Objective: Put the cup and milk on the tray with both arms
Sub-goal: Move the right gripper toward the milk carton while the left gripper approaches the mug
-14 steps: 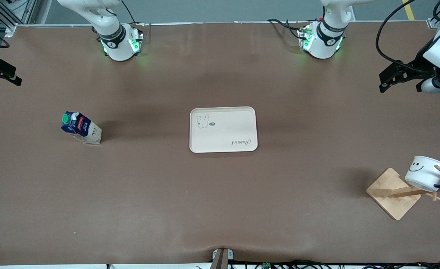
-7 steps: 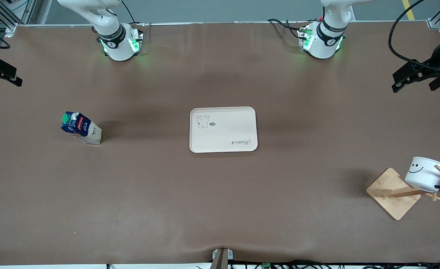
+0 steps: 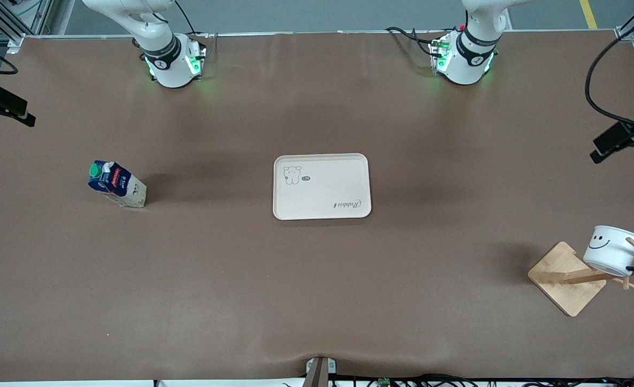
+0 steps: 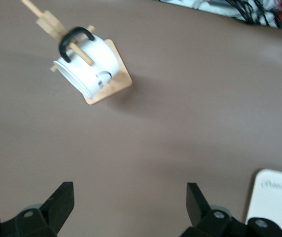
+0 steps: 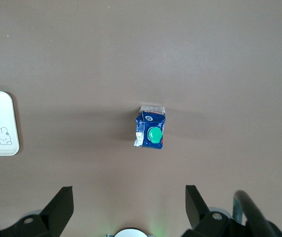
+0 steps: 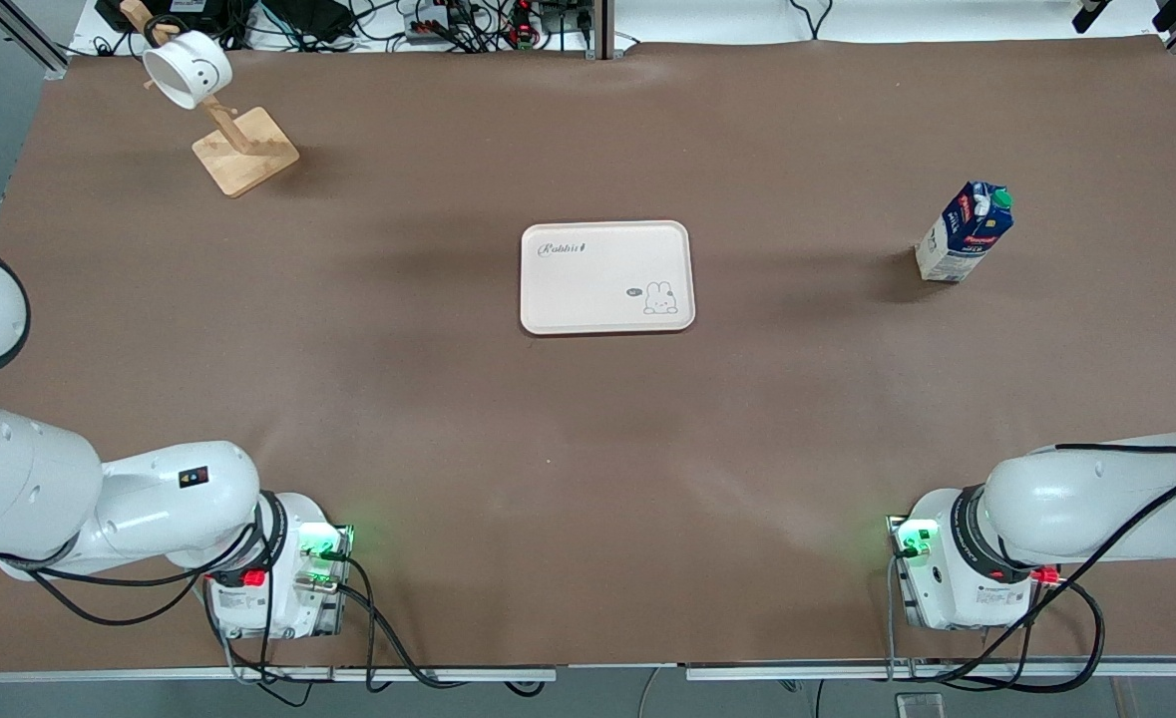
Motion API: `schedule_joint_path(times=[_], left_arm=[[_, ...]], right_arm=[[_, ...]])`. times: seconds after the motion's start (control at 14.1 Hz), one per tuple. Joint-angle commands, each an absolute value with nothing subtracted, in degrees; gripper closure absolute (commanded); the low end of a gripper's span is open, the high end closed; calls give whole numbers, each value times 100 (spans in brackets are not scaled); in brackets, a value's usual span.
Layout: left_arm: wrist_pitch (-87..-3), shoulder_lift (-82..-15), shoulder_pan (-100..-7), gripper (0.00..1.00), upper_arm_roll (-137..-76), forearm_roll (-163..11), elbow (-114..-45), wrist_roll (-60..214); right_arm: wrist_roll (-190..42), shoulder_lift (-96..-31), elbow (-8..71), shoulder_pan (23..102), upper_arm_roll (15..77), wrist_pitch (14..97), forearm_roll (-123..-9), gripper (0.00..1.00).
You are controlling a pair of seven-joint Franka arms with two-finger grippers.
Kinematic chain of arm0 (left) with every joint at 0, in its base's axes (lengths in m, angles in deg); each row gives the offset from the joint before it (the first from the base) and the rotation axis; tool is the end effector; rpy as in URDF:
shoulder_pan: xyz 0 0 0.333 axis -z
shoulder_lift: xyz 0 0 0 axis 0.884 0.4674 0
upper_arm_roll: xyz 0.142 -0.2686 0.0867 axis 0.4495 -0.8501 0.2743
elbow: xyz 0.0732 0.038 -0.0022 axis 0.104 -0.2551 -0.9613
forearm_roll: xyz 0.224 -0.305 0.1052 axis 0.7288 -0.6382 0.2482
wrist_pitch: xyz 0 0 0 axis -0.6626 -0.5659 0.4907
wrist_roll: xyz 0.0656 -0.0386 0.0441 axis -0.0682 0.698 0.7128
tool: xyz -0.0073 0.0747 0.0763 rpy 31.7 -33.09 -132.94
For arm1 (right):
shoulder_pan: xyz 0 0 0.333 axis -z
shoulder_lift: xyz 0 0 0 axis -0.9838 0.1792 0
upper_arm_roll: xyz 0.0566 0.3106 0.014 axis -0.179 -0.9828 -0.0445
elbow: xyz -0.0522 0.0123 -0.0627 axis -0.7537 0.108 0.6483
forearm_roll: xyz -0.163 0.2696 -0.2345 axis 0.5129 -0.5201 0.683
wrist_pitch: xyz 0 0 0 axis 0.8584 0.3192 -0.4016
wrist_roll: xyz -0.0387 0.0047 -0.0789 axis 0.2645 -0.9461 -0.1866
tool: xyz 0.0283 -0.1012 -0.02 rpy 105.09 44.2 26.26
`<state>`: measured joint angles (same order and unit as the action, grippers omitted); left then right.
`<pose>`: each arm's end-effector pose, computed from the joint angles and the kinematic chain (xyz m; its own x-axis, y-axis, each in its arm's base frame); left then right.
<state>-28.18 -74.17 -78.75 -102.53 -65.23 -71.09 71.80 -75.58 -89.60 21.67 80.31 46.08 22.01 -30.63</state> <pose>0.5697 0.0272 0.6301 0.9602 0.2373 0.1477 0.2393 -0.9709 0.0042 0.5253 -0.0557 0.6430 0.9970 0.0112 -0.0772 0.0083 -0.9993 -0.0378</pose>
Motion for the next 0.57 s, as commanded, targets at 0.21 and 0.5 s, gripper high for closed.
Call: schedule_joint_path(times=[0.21, 0.5], left_arm=[[-4560, -7610, -8445, 0, -10303, -6542, -8388, 7176], [-5975, -7655, -8700, 0, -10303, -7297, -9198, 7350]], right_arm=[[-7534, -8657, 2052, 8108, 4573, 2123, -3149, 0], [-7543, -8552, 2078, 8108, 4573, 2158, -3149, 0]])
